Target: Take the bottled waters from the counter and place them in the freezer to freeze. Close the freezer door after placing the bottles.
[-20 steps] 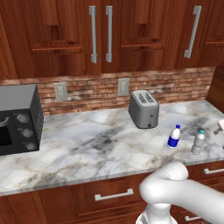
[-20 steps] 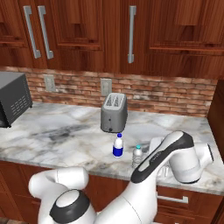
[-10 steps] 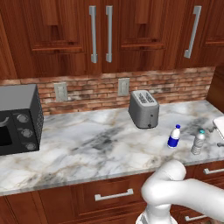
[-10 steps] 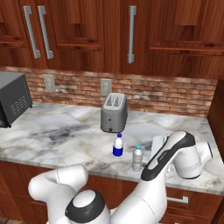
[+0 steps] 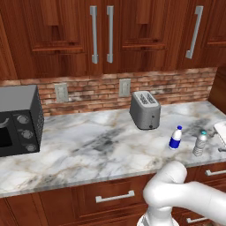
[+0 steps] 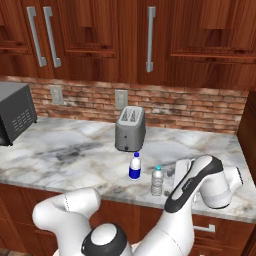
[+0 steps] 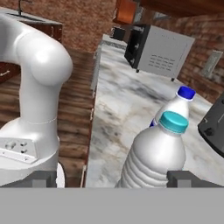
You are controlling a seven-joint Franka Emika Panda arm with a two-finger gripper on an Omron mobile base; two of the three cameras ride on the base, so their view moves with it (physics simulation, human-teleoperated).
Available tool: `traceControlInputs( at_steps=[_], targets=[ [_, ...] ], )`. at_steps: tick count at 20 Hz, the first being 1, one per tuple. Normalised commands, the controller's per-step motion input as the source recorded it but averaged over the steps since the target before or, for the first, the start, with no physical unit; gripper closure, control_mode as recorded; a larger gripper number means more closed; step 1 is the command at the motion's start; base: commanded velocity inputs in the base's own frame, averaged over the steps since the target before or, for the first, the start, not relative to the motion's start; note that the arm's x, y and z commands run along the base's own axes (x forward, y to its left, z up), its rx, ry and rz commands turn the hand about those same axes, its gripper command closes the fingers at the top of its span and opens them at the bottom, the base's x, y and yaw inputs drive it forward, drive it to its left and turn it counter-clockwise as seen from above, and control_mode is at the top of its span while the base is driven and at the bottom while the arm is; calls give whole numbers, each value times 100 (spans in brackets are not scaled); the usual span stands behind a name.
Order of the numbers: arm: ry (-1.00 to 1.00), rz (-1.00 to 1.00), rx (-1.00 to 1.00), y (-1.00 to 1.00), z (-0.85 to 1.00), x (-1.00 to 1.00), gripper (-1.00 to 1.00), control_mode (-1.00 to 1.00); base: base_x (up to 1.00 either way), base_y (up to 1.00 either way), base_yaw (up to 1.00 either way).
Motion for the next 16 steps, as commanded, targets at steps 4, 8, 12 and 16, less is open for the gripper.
traceControlInputs(
  at_steps=[4,8,12,16],
  targets=[
    [-1,0,-1,0,-14,21,-100,-100,0,0,0],
    [0,0,-3,-3,-19,30,-100,-100,0,0,0],
    [0,0,-2,-1,-16,27,-100,-100,0,0,0],
    [0,-3,-2,-5,-12,28,-100,-100,0,0,0]
  ],
)
